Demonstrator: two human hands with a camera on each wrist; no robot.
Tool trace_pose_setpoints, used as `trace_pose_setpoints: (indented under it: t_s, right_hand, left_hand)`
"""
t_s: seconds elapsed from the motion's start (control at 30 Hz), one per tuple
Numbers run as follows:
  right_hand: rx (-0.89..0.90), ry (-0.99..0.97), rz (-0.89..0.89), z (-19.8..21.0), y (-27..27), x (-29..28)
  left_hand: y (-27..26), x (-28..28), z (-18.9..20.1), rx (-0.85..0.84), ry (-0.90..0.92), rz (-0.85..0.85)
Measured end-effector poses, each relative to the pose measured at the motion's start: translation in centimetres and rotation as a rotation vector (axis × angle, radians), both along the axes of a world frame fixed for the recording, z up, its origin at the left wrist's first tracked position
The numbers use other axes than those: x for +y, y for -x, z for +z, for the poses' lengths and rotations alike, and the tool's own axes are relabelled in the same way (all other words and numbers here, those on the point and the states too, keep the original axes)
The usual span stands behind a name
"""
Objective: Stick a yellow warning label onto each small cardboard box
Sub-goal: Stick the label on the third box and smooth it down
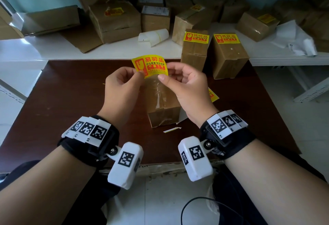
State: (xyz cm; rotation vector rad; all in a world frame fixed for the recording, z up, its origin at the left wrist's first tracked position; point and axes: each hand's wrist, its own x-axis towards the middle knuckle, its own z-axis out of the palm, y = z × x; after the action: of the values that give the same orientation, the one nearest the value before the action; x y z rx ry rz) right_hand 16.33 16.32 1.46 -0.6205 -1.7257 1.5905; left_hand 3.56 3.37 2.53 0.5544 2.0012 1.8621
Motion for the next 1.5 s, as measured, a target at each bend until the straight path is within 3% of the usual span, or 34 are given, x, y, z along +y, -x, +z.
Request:
trace_pose_setpoints:
  t_s: [0.23,0.43,0.8,1.5]
  right_hand:
    - [0.006,0.061,-0.139,-0.3,0.3,1.2]
    - [-0.044,0.085,-0.163,-0.2,0.1,2.1]
    - [-0.050,0.239,-0.158,-0.4,0.3,2.3]
    - [-0.115,0.157,-0.251,-2.2,0.8,1.7]
  left_hand:
    - [-0.1,0.0,0.3,-0.001,0.036,-0.028]
    - [-0.2,-0.1,-0.1,0.019,0.055,-0.074]
    - [0.5,0.3,-1.1,0.032,0.164,-0.005]
    - [0.9,0.7,-2.8,0.146,0.256,0.007]
